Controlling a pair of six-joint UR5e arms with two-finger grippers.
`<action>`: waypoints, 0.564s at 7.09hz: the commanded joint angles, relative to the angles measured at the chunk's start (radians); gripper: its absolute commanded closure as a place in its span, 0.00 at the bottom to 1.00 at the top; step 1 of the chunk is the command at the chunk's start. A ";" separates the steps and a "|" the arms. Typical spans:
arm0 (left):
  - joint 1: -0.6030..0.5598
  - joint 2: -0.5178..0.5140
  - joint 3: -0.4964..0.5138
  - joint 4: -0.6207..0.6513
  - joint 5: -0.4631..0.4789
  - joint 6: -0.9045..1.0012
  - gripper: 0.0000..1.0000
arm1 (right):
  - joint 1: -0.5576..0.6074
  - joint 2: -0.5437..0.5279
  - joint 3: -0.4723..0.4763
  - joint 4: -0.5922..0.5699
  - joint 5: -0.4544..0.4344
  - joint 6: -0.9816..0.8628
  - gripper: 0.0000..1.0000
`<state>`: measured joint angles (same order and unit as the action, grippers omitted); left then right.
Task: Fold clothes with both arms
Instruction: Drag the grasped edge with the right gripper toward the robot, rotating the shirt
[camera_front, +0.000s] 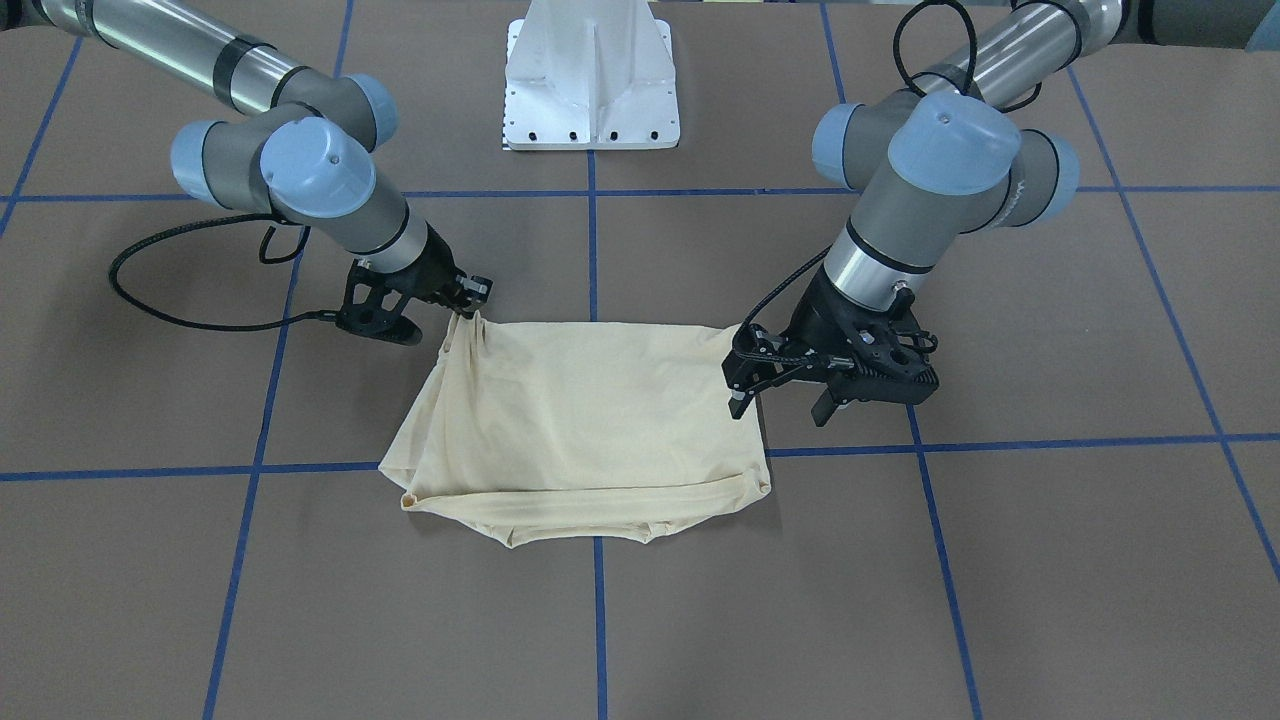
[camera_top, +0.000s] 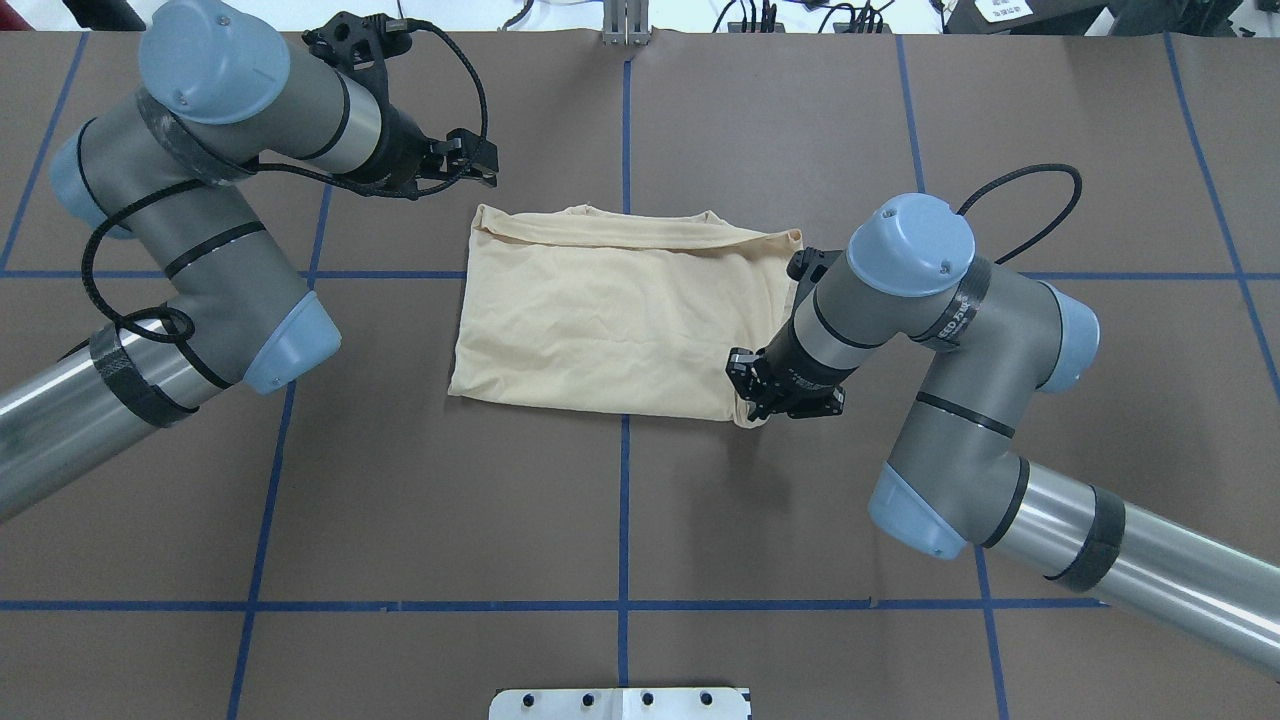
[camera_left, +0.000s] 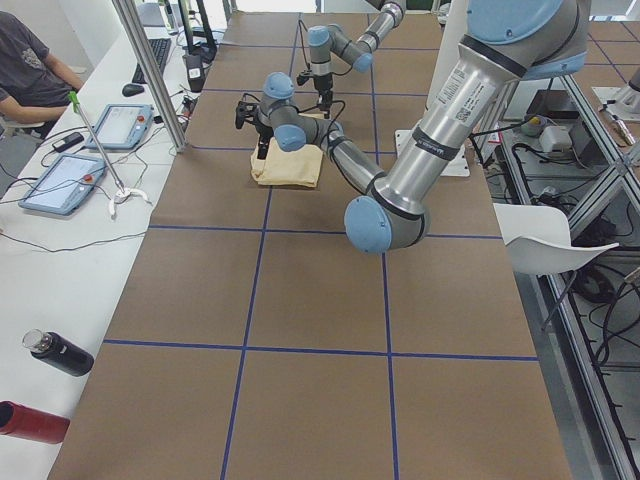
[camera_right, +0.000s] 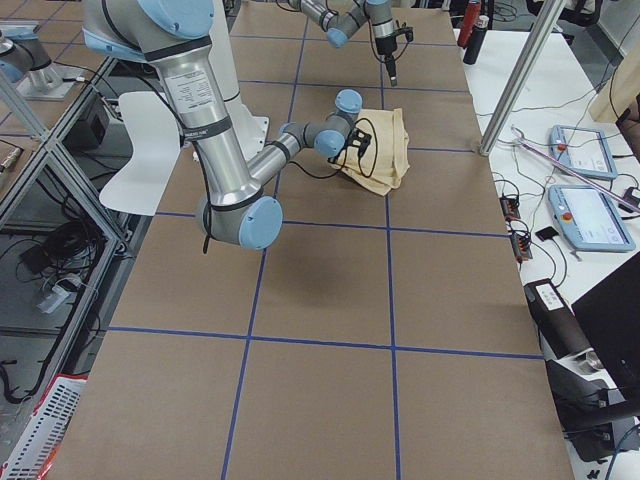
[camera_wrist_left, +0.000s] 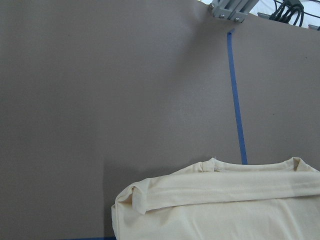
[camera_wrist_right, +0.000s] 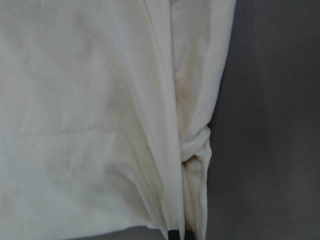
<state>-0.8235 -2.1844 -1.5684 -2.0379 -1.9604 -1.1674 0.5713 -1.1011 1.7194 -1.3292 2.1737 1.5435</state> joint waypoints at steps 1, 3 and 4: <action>0.000 0.002 -0.001 -0.001 0.000 0.000 0.00 | -0.121 0.012 0.100 -0.088 0.006 0.101 1.00; -0.003 0.003 0.001 -0.001 0.000 0.000 0.00 | -0.227 0.056 0.101 -0.087 0.005 0.179 1.00; -0.003 0.003 0.001 -0.001 0.000 0.000 0.00 | -0.288 0.090 0.100 -0.085 0.005 0.223 1.00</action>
<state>-0.8260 -2.1817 -1.5684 -2.0382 -1.9604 -1.1674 0.3574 -1.0494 1.8184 -1.4144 2.1784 1.7089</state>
